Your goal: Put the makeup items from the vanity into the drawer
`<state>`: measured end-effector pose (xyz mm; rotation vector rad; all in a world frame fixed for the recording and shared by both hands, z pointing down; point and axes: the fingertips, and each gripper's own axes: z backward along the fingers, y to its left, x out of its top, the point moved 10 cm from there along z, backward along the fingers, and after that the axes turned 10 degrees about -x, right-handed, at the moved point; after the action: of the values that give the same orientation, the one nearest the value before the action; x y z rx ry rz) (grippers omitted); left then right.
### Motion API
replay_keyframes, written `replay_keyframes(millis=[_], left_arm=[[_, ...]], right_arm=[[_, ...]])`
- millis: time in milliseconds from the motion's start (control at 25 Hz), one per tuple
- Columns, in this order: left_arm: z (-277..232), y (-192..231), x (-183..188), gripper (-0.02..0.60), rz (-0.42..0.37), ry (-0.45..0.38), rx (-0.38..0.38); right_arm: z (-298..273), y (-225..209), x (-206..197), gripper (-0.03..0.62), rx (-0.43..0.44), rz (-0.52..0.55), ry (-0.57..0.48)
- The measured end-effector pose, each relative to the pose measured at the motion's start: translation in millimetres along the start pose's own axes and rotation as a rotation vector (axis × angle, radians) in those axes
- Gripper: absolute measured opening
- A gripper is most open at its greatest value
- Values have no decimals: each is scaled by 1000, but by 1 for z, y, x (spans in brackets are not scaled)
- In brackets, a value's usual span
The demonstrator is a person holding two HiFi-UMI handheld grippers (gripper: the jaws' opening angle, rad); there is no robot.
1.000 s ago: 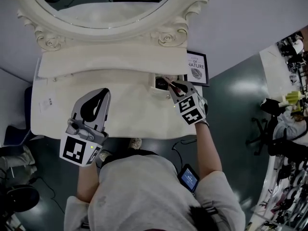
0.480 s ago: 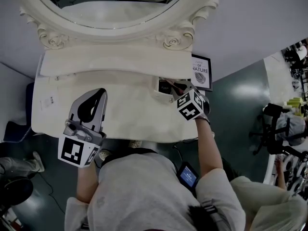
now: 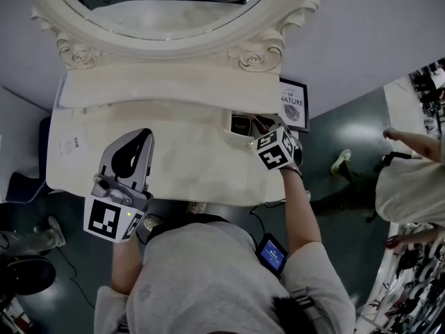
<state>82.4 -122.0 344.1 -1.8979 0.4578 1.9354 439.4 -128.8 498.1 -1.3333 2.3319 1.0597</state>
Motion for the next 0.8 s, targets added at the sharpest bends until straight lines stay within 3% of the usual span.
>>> replay_keyframes(millis=[320,520,800], left_arm=[[7,-2,3,15,-2,-3,-5],[17,0,7,15,-14,-16,-4],[34,2,14,15,-28,-35,-22]], right_arm=[[13,3,2,84,1,-79,-46],[36,11,6,33,-2,-220,-140],[69,40,13,28,23,-395,-254]])
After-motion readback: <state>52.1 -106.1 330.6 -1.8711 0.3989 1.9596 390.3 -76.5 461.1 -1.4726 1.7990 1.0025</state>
